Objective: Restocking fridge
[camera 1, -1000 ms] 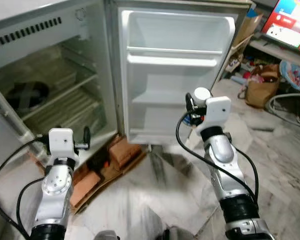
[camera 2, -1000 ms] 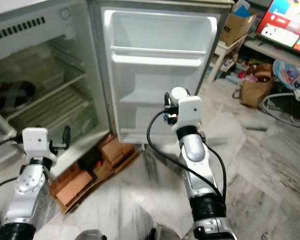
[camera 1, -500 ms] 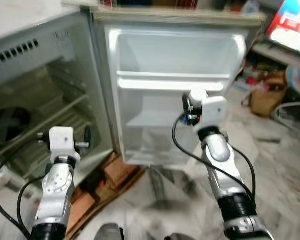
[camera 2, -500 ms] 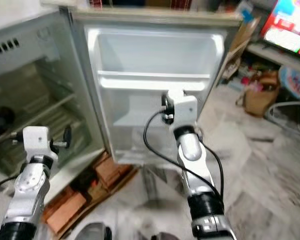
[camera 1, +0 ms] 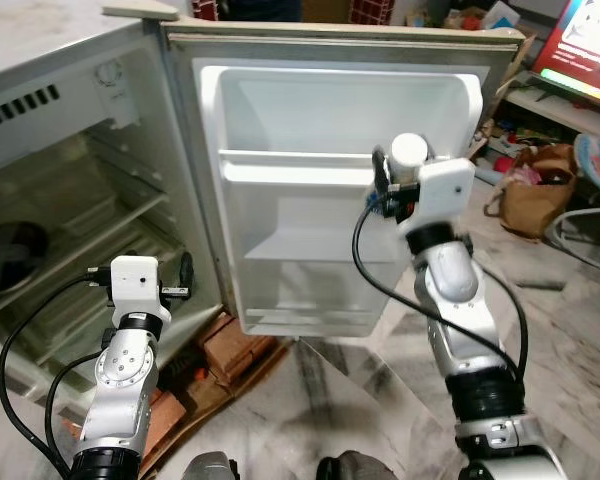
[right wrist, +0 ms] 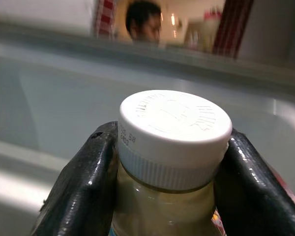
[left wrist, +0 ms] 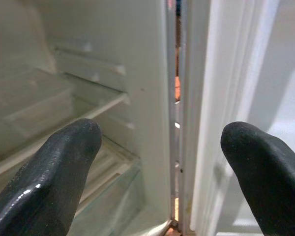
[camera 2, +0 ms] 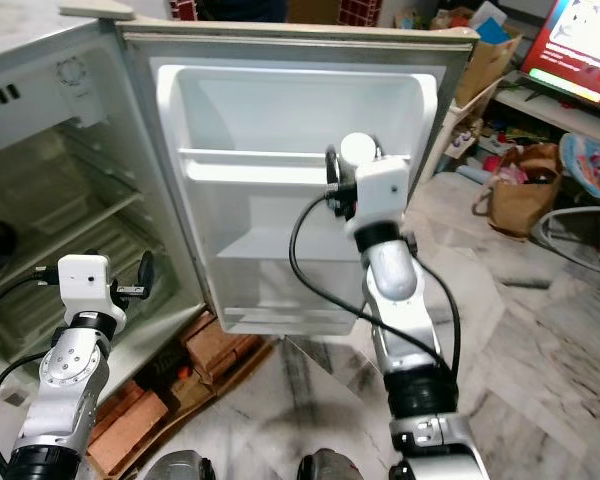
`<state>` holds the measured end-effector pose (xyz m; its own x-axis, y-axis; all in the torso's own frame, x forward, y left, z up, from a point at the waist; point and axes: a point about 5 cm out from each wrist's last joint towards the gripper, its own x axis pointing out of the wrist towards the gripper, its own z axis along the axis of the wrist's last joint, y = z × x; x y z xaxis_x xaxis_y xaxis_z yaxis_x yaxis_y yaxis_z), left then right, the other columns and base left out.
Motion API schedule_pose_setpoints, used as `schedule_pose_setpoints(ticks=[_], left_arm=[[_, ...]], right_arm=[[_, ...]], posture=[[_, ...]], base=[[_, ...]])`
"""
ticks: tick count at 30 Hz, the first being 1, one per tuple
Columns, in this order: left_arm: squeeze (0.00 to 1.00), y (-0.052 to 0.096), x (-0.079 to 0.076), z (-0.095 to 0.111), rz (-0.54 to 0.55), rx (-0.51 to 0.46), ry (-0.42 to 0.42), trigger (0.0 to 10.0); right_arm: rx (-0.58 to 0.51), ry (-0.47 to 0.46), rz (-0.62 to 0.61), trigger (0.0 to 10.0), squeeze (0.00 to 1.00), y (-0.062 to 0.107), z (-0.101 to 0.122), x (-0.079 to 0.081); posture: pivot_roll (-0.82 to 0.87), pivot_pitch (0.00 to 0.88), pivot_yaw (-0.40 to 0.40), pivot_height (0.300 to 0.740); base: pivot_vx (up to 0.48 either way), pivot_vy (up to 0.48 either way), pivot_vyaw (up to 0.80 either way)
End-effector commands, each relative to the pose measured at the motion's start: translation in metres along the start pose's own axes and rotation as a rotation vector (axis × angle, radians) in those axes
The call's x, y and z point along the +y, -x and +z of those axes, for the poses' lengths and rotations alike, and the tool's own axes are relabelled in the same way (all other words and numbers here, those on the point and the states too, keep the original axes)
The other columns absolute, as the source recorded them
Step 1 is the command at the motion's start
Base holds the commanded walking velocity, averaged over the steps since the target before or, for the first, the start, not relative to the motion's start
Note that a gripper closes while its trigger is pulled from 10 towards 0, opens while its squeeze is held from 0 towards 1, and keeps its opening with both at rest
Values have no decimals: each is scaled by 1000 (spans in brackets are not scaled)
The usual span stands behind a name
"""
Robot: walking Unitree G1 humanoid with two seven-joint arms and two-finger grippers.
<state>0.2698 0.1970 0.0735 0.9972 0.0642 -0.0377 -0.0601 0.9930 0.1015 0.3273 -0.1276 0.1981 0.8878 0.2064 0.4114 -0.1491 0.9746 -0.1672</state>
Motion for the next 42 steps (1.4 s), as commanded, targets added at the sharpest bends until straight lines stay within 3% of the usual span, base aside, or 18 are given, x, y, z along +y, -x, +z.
schedule_pose_setpoints(ticks=[1,7,10,15,21,34,39,40,41,42], left_arm=[[0,0,-1,3,-19,-5,-3,10000],[0,3,3,5,-18,-11,-8,10000],[0,4,4,4,-16,-6,-10,10000],[0,4,1,5,-30,-3,-10,10000],[0,6,1,5,-31,-2,-10,10000],[0,13,-2,2,-36,12,-13,10000],[0,13,-5,1,-53,20,-15,10000],[0,12,-6,2,-55,20,-16,10000],[0,12,-6,2,-57,20,-15,10000],[0,12,-7,2,-58,20,-15,10000]], right_arm=[[-82,1,-28,10000,0,-14,22,-12],[-183,45,-79,10000,0,-41,51,-37],[-193,77,-89,10000,0,-47,53,-42],[-96,153,-139,10000,0,-60,30,-51],[-1,225,-159,10000,0,-61,5,-56],[204,151,-253,10000,0,-52,-34,-57],[278,84,-354,10000,0,-42,-45,-74],[282,81,-362,10000,137,-41,-46,-76],[283,80,-365,10000,784,-40,-46,-78],[283,79,-367,10000,784,-40,-46,-79]], posture=[[108,56,-36,740],[130,65,-35,740],[132,68,-33,740],[138,74,-32,740],[151,84,-35,740],[162,93,-42,740],[149,91,-32,740],[148,90,-32,740],[147,90,-31,740],[146,89,-31,740]], base=[[0,0,0],[0,0,0],[0,0,0],[0,0,0],[0,0,0],[0,0,0],[0,0,0],[0,0,0],[0,0,0],[0,0,0]])
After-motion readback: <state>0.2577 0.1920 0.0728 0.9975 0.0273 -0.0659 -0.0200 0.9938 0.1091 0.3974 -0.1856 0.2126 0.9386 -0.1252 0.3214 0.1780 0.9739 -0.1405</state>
